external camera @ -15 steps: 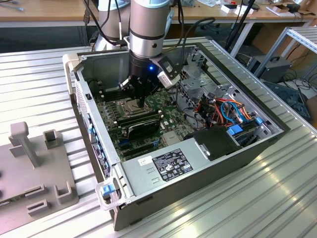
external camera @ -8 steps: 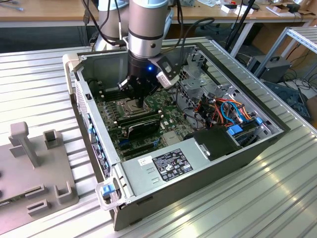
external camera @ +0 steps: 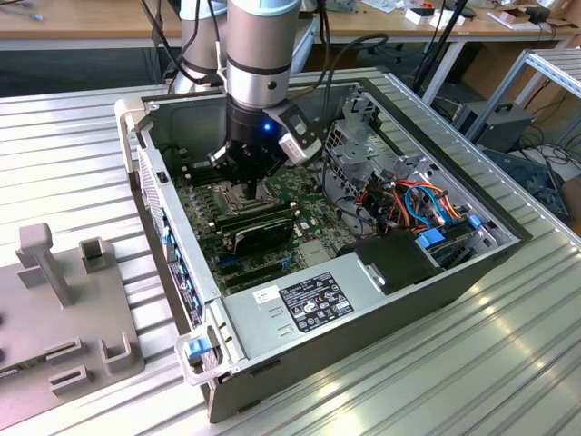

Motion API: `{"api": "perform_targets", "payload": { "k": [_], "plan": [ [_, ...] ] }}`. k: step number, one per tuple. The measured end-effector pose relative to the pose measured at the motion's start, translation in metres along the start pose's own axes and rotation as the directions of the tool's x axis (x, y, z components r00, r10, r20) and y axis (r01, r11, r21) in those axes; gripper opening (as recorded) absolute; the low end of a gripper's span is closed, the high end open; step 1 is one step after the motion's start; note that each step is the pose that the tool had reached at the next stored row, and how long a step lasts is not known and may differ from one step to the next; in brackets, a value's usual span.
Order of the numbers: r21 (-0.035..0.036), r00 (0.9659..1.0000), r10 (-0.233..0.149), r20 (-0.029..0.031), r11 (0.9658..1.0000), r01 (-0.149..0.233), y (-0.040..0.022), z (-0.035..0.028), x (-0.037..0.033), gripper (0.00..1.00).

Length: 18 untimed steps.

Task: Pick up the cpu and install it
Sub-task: 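Install the second cpu locking lever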

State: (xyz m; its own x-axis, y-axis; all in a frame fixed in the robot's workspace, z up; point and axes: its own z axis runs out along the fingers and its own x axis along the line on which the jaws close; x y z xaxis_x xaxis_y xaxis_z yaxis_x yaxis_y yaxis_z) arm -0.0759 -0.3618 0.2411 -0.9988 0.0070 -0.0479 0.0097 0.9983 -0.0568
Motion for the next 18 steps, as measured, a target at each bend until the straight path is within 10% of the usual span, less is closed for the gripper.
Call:
{"api": "perform_targets", "payload": {
  "k": [18],
  "plan": [
    [0.0000, 1.0000, 0.000, 0.0000, 1.0000, 0.000, 0.0000, 0.0006, 0.0016, 0.11]
  ]
}}
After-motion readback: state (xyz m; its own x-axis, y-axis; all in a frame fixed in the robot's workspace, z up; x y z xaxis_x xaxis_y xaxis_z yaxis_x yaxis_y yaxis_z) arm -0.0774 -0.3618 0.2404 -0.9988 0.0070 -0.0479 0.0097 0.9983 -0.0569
